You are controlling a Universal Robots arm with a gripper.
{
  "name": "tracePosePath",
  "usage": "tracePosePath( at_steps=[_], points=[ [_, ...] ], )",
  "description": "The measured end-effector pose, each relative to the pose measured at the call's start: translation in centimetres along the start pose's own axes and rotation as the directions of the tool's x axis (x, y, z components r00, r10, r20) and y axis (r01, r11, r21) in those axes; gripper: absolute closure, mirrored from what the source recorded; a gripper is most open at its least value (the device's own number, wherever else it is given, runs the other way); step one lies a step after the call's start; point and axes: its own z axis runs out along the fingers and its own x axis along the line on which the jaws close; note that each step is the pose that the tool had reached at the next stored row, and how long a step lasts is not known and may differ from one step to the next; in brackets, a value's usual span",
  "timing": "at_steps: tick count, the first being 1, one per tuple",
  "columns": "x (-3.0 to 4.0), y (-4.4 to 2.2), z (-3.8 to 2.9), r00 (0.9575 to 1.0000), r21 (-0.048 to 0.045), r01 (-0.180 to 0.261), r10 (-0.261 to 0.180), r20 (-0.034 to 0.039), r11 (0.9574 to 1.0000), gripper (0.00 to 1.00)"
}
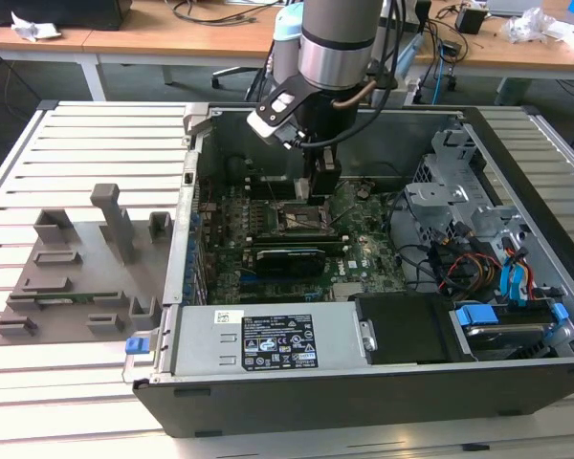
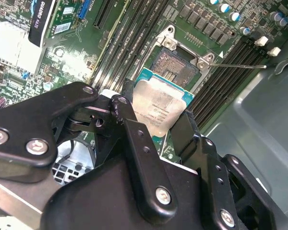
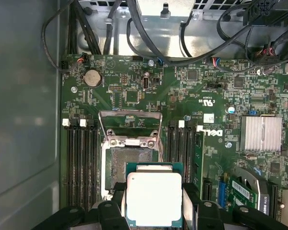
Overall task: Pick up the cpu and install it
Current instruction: 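Place the cpu into insertion slot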
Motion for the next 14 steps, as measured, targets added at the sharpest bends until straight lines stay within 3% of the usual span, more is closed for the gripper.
tracePosePath(
  at_steps=[10, 12, 14],
  points=[
    [0.02, 0.01, 0.53, 1.0000, 0.0000, -0.001, 0.001, 0.0000, 1.0000, 0.45],
    [0.79, 0.02, 1.00, 1.0000, 0.0000, -0.002, 0.002, 0.0002, 1.0000, 0.45],
    [1.05, 0.03, 1.25, 1.0000, -0.0001, -0.002, 0.002, 0.0002, 1.0000, 0.45]
  ],
)
